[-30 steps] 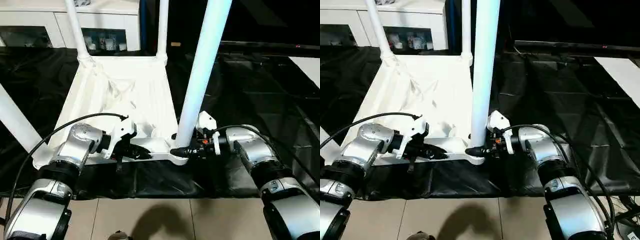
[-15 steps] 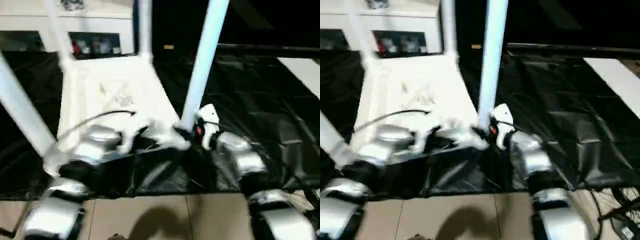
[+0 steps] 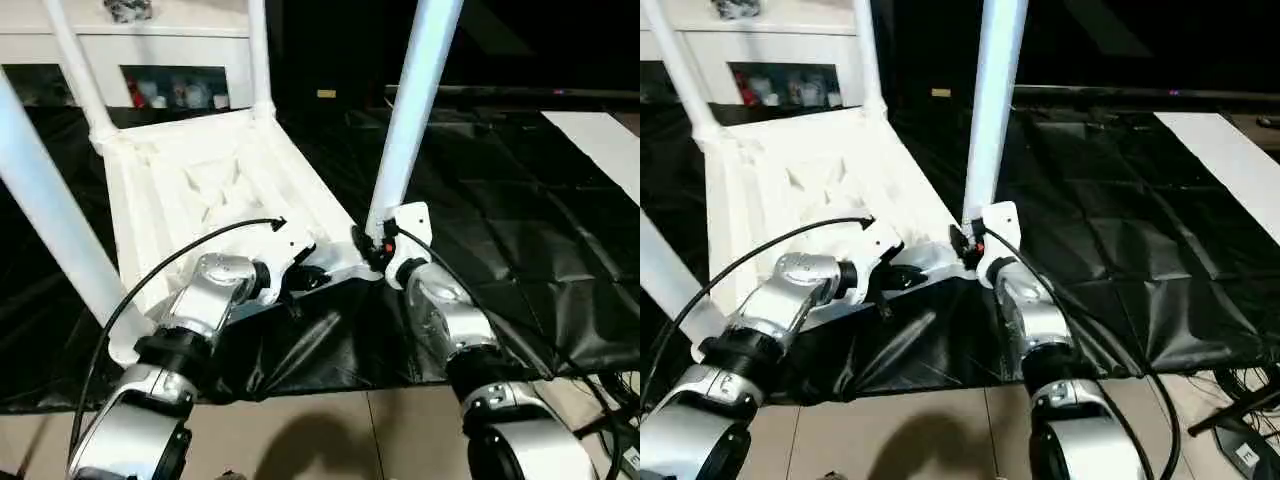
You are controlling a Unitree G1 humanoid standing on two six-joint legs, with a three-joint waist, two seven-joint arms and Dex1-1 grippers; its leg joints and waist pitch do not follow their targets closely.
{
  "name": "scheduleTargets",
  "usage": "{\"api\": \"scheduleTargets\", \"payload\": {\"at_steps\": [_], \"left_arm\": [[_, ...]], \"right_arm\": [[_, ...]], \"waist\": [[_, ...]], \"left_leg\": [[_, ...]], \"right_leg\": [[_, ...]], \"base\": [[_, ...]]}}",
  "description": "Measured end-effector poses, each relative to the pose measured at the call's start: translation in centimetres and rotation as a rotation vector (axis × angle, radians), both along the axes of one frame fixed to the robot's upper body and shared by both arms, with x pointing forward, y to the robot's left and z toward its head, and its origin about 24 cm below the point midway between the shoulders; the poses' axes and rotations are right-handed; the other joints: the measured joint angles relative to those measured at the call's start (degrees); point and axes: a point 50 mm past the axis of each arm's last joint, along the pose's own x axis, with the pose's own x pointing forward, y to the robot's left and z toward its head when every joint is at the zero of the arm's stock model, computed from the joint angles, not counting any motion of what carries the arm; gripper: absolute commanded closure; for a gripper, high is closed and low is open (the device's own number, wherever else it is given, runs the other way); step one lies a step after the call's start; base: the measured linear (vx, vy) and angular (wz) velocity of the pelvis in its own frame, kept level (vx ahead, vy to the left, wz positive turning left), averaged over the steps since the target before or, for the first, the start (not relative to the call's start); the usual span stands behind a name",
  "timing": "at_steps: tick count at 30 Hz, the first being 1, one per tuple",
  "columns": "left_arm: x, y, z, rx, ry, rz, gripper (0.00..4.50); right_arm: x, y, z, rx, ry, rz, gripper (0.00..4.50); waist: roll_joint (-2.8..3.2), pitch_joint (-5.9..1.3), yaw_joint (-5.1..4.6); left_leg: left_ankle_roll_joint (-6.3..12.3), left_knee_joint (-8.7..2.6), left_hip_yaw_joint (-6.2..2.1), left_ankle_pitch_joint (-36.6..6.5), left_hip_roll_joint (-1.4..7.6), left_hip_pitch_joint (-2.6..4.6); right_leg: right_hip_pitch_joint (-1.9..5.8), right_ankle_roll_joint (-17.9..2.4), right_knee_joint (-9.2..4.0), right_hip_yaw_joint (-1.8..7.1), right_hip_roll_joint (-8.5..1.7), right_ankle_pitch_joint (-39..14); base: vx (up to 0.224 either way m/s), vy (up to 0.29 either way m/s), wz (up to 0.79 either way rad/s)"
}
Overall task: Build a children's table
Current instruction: Rotate leg to tighten
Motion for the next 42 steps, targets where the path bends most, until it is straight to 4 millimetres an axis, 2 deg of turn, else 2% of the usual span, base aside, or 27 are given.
{"api": "scheduleTargets", "payload": {"at_steps": [2, 6, 11, 15, 16, 18, 21, 31, 42], "left_arm": [[-0.1, 0.3, 0.1, 0.000, -0.002, -0.011, 4.50], [-0.3, 1.1, 0.3, -0.011, 0.005, -0.073, 4.50], [-0.7, 3.0, 0.6, -0.019, 0.030, -0.176, 4.50], [-1.0, 3.8, 0.8, -0.021, 0.050, -0.240, 4.50], [-1.1, 4.0, 0.8, -0.022, 0.060, -0.257, 4.50], [-1.3, 4.3, 0.8, -0.024, 0.076, -0.289, 4.50], [-1.5, 4.5, 0.7, -0.024, 0.096, -0.328, 4.50], [-1.3, 4.5, 0.7, -0.025, 0.116, -0.370, 4.50], [-1.3, 4.6, 0.7, -0.023, 0.120, -0.377, 4.50]], "right_arm": [[-0.2, -0.2, 0.0, 0.010, -0.008, 0.042, 1.30], [-0.7, -1.8, 0.3, -0.017, -0.035, 0.244, 1.09], [-1.7, -3.8, 0.9, -0.101, -0.023, 0.539, 1.09], [-2.1, -4.8, 1.3, -0.101, 0.000, 0.663, 1.09], [-2.3, -5.0, 1.3, -0.103, 0.010, 0.703, 1.35], [-2.4, -5.1, 1.4, -0.108, 0.027, 0.754, 1.35], [-2.5, -5.1, 1.5, -0.129, 0.049, 0.832, 1.66], [-2.1, -5.0, 2.0, -0.166, 0.059, 0.908, 2.38], [-2.2, -4.7, 2.0, -0.170, 0.051, 0.939, 2.50]], "waist": [[-0.01, 0.01, -0.09], [0.05, 0.05, -0.11], [0.20, 0.03, 0.36], [0.23, 0.06, 1.23], [0.24, 0.06, 1.50], [0.27, 0.08, 1.79], [0.27, 0.08, 2.00], [0.25, 0.10, 2.55], [0.25, 0.09, 2.98]], "left_leg": [[0.00, -0.10, 0.00, 0.0, 0.00, 0.00], [0.00, -0.32, 0.01, 0.0, 0.00, -0.10], [-0.02, -0.50, 0.05, 0.0, 0.08, -0.43], [0.08, -0.45, 0.18, -0.1, 0.13, -0.55], [0.08, -0.43, 0.19, -0.1, 0.14, -0.55], [0.02, -0.36, 0.20, -0.1, 0.15, -0.55], [-0.01, -0.30, 0.18, -0.1, 0.14, -0.53], [-0.01, -0.21, 0.18, -0.1, 0.14, -0.54], [-0.01, -0.13, 0.17, -0.1, 0.14, -0.52]], "right_leg": [[-0.04, 0.0, -0.06, 0.00, 0.02, 0.0], [-0.15, 0.0, -0.08, -0.02, 0.06, 0.0], [-0.33, -0.1, 0.01, -0.23, 0.14, 0.0], [-0.41, -0.2, 0.01, -0.34, 0.13, -0.1], [-0.41, -0.2, 0.04, -0.34, 0.13, -0.1], [-0.41, -0.2, 0.07, -0.34, 0.12, -0.1], [-0.37, -0.3, 0.11, -0.33, 0.09, -0.1], [-0.30, -0.3, 0.16, -0.38, 0.03, -0.1], [-0.28, -0.3, 0.22, -0.36, 0.03, -0.1]], "base": [[0.000, 0.000, 0.00], [0.000, 0.000, 0.00], [0.000, 0.000, 0.00], [0.000, 0.000, 0.00], [0.000, 0.000, 0.00], [0.000, 0.000, 0.00], [0.000, 0.000, 0.00], [0.000, 0.000, 0.00], [0.000, 0.000, 0.00]]}}
